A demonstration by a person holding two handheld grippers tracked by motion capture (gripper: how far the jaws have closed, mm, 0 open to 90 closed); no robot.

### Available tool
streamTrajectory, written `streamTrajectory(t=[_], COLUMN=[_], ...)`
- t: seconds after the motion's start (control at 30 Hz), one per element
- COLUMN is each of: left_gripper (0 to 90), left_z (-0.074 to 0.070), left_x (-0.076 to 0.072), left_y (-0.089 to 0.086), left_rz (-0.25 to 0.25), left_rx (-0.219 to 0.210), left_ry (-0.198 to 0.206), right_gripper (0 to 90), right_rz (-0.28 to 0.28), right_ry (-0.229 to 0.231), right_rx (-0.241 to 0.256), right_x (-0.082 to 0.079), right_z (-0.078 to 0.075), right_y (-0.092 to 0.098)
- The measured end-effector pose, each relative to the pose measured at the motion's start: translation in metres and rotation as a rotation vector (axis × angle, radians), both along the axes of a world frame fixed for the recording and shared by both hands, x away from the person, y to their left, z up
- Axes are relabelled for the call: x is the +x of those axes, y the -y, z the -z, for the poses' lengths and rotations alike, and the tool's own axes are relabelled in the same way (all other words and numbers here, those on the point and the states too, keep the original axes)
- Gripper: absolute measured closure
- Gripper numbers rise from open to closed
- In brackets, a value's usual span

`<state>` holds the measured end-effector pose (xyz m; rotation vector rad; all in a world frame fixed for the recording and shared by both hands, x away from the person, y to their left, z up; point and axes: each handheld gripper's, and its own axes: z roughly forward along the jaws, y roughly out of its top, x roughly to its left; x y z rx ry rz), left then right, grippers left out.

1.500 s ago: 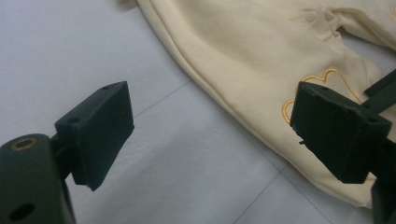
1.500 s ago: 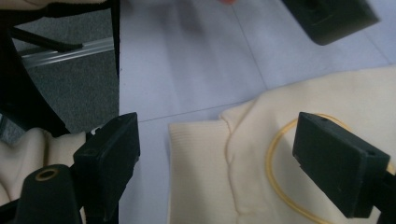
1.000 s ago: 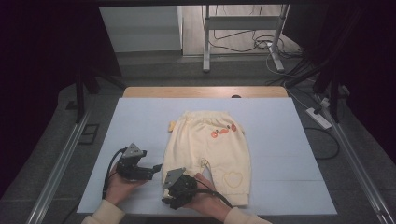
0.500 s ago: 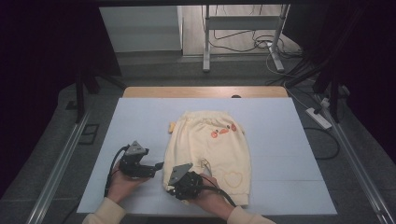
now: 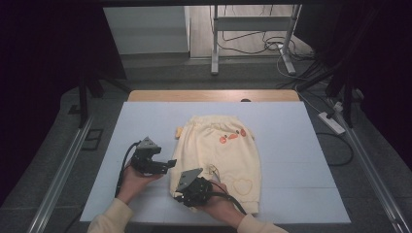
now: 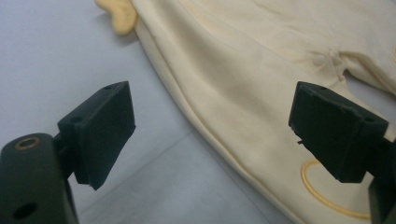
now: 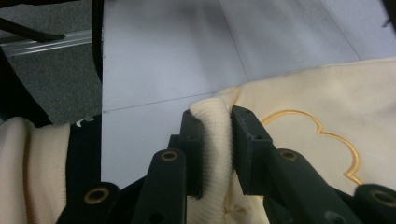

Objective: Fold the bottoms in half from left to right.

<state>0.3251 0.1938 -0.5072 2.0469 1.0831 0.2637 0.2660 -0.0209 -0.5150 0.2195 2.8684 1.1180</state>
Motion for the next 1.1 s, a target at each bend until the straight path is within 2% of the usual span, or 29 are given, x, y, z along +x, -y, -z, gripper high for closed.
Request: streamTrajectory(t=[0.1, 0.43, 0.63, 0.9, 1.1], left_gripper=[13.9, 14.2, 14.5, 14.9, 15.3], left_z=[-0.001, -0.006, -0.012, -0.013, -0.013], left_x=[0.006, 0.022, 0.03, 0.042, 0.05], left_y=[0.001, 0.007, 0.014, 0.022, 0.024], left_rz=[0.001, 0.009, 0.024, 0.04, 0.023], left_rx=[-0.016, -0.006, -0.01, 0.012, 0.021], left_ry=[-0.012, -0.017, -0.004, -0.007, -0.007], right_gripper=[74.2, 74.2, 74.2, 74.2, 74.2], right_rz=[0.008, 0.007, 0.008, 0.005, 0.005], right_ry=[-0.006, -0.016, -0.026, -0.017, -0.021], right_rx=[0.0, -0.006, -0.008, -0.001, 0.0], right_x=[0.0, 0.001, 0.002, 0.001, 0.002], right_z=[-0.001, 0.0, 0.001, 0.0, 0.001], right_y=[0.0, 0.0, 0.001, 0.001, 0.001])
